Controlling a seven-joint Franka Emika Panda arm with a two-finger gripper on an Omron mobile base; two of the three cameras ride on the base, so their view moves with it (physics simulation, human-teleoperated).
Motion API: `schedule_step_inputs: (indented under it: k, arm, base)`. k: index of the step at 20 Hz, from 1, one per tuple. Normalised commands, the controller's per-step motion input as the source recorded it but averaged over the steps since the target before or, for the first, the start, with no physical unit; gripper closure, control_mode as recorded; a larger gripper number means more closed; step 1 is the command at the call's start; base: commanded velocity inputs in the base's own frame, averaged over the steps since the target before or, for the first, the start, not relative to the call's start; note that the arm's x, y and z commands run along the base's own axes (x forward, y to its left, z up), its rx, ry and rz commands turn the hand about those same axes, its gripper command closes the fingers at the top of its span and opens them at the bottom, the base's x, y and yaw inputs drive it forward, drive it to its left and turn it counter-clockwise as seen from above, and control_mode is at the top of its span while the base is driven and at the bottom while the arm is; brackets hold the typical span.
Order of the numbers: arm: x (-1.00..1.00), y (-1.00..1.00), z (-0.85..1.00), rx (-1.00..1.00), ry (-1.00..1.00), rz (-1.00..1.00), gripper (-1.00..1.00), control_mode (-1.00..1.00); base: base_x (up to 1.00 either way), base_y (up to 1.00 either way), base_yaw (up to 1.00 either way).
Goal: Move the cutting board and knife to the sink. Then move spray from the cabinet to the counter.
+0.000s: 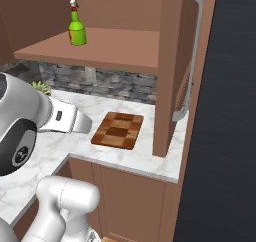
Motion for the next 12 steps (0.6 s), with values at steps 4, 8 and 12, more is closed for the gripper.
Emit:
schedule_step_inputs:
  k: [4,8,12]
  arm:
    - [0.33,0.14,-0.13,-0.05,-0.04,0.08,-1.0,-1.0]
    - [0.17,0.08,-0.37,-0.02,-0.07,0.05,-1.0,-1.0]
    - [0.38,0.28,-0.59,-0.05,-0.08,0.0,-1.0,-1.0]
  base:
    - [0.0,0.0,0.0]
    - [0.0,0.0,0.0]
    - [0.0,0.0,0.0]
